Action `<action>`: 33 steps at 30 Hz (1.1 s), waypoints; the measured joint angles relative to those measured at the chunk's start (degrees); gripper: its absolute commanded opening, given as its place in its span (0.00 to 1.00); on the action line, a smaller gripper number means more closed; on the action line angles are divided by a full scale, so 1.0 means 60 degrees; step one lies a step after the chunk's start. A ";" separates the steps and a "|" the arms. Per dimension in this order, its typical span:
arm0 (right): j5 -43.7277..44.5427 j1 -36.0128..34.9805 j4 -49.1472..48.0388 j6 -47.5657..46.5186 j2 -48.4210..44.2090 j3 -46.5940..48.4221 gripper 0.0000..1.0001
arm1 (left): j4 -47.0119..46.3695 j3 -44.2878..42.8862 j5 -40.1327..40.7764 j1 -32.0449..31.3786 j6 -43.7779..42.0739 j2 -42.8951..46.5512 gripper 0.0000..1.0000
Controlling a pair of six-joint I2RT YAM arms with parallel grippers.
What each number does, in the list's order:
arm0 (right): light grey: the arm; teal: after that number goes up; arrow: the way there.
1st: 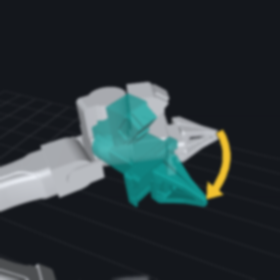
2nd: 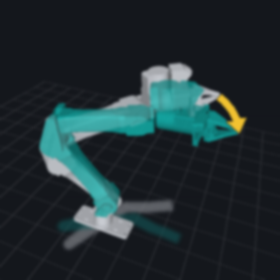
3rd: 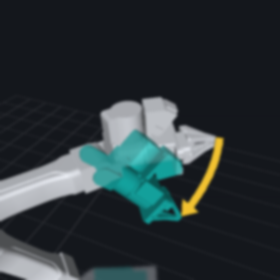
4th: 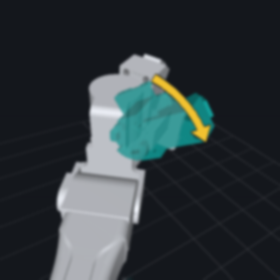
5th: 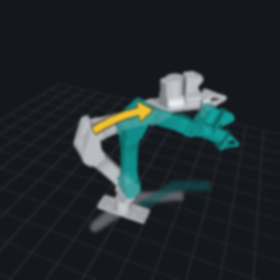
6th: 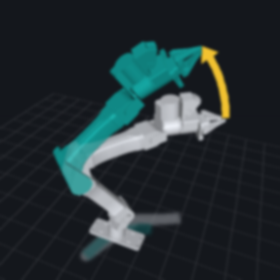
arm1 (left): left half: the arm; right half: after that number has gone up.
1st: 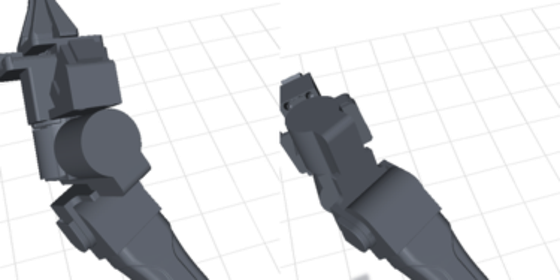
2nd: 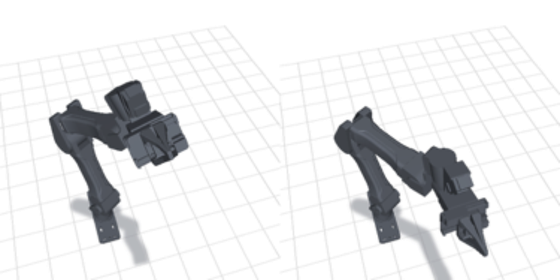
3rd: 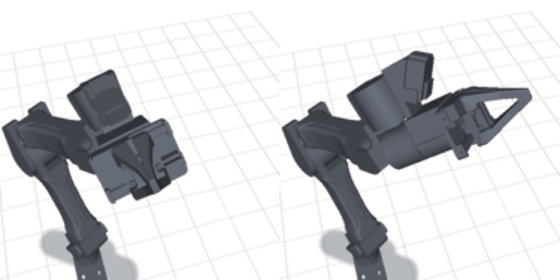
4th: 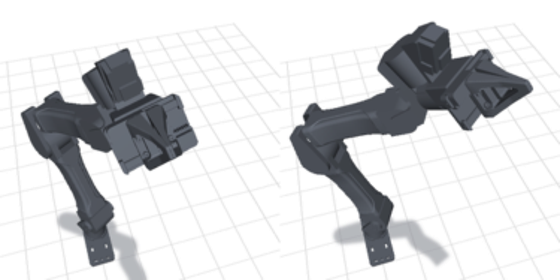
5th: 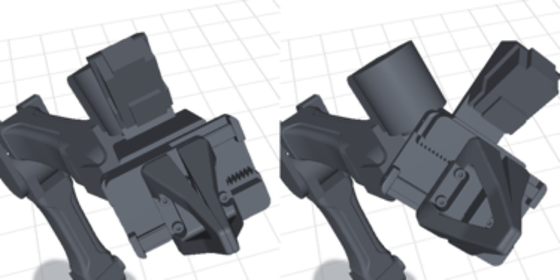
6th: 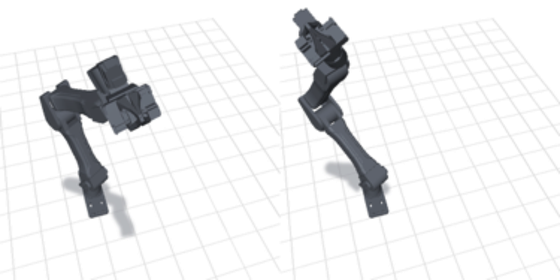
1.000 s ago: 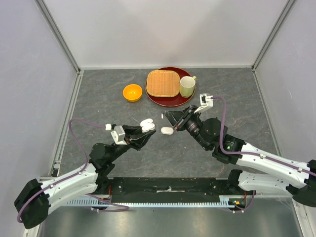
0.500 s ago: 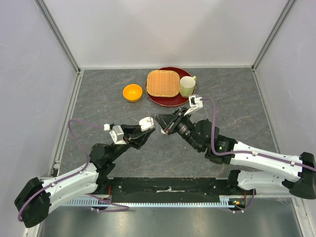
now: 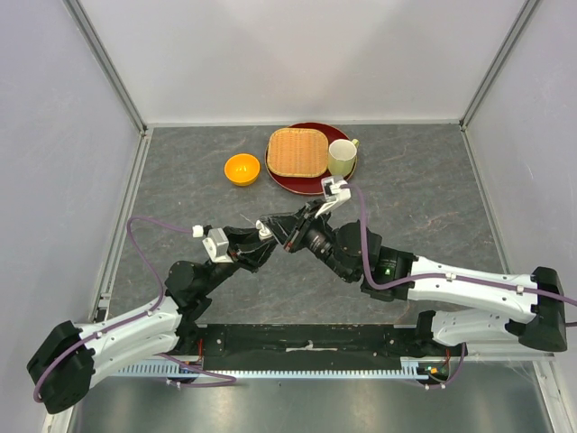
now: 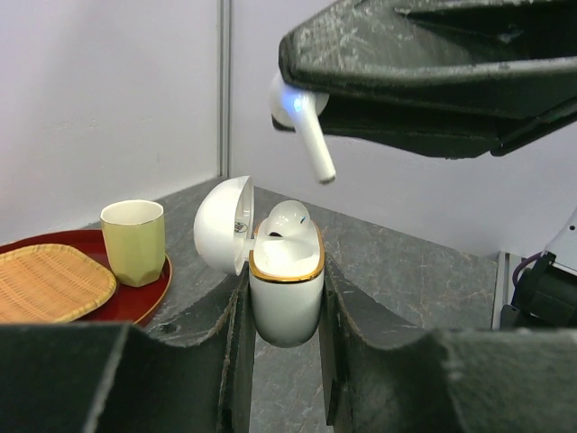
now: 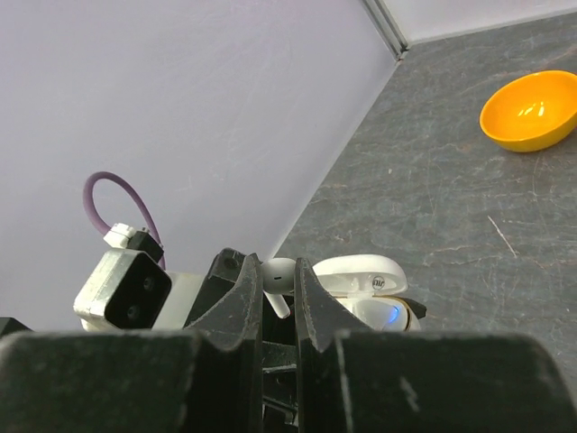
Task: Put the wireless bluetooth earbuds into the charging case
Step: Place the earbud in the charging case.
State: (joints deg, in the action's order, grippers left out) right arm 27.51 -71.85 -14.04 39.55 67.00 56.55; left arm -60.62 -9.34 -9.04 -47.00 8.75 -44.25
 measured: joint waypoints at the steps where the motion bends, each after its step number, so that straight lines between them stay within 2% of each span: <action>1: 0.0095 -0.0066 0.0033 -0.0076 0.0058 0.0040 0.00 | 0.0000 0.0000 0.0000 0.0000 0.0000 0.0000 0.02; 18: 0.1432 -0.0623 0.0346 -0.0994 0.0510 0.0157 0.00 | 0.0091 -0.0004 0.0000 0.0000 0.0175 0.0153 0.02; 33: 0.1654 -0.0630 -0.0004 -0.1140 0.0685 0.0157 0.00 | -0.0058 -0.0076 0.0000 0.0000 0.0419 -0.0076 0.02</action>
State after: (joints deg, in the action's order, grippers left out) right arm 37.43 -75.64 -14.06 32.71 71.11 57.49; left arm -60.97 -9.80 -9.04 -47.00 11.27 -44.71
